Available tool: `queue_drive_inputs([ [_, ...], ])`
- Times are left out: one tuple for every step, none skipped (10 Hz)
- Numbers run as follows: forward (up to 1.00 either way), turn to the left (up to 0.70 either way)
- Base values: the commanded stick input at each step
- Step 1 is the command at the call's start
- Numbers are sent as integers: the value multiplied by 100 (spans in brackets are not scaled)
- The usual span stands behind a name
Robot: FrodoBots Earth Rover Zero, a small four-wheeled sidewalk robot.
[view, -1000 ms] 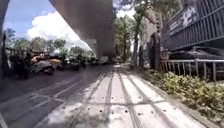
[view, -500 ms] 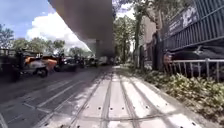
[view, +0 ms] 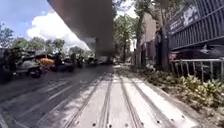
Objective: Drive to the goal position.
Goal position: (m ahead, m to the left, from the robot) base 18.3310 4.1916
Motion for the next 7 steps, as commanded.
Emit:
queue_drive_inputs([
  [70,0],
  [70,0],
  [70,0],
  [70,0],
  [70,0],
  [70,0],
  [70,0],
])
